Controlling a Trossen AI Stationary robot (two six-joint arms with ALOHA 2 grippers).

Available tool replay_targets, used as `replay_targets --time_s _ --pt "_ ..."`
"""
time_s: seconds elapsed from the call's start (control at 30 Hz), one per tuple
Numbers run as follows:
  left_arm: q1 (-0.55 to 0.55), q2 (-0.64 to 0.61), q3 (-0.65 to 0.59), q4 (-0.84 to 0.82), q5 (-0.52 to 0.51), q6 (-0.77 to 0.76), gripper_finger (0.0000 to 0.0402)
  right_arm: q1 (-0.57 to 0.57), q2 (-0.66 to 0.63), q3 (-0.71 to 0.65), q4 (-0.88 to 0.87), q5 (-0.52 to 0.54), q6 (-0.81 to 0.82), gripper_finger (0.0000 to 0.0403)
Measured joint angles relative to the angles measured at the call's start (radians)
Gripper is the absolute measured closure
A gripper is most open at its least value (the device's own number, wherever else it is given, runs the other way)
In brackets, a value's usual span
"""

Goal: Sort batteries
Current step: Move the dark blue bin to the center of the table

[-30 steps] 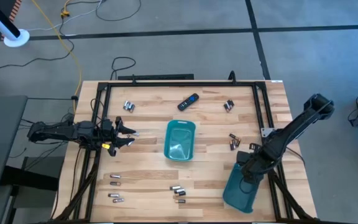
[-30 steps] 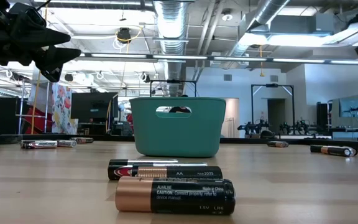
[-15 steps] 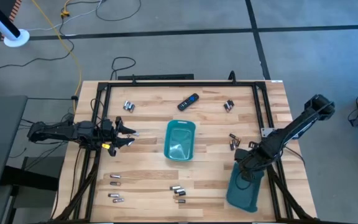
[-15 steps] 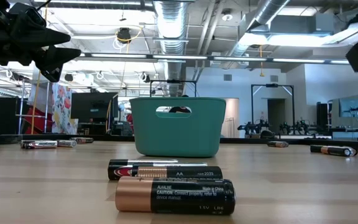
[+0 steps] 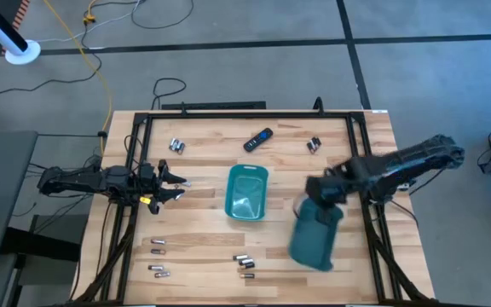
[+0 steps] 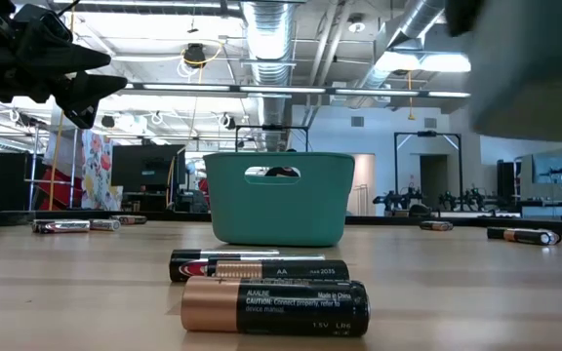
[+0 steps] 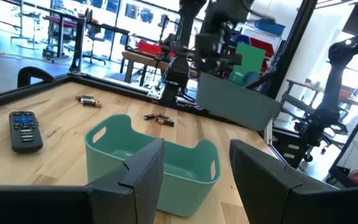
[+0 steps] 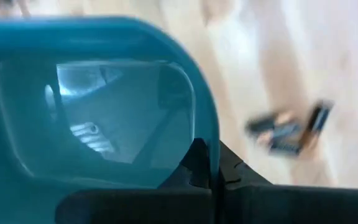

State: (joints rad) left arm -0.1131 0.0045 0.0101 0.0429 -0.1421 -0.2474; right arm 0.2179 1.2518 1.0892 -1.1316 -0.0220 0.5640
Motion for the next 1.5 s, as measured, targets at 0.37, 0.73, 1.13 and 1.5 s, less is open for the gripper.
replay_targets --time_s 0.37,0.73,1.13,1.5 --pt "0.0 0.0 0.0 0.0 0.0 0.0 0.0224 -0.387 0.244 0.065 0.065 -0.003 -0.517 0.0403" --pt "0.0 0.0 0.0 0.0 0.0 0.0 0.0224 -0.524 0.585 0.235 0.105 -0.08 -0.798 0.0403" --pt "0.0 0.0 0.0 0.0 0.0 0.0 0.0224 -0.539 0.778 0.489 0.115 -0.091 -0.853 0.0403" --pt "0.0 0.0 0.0 0.0 0.0 0.0 0.0224 -0.546 0.785 0.54 0.02 -0.086 -0.913 0.0403"
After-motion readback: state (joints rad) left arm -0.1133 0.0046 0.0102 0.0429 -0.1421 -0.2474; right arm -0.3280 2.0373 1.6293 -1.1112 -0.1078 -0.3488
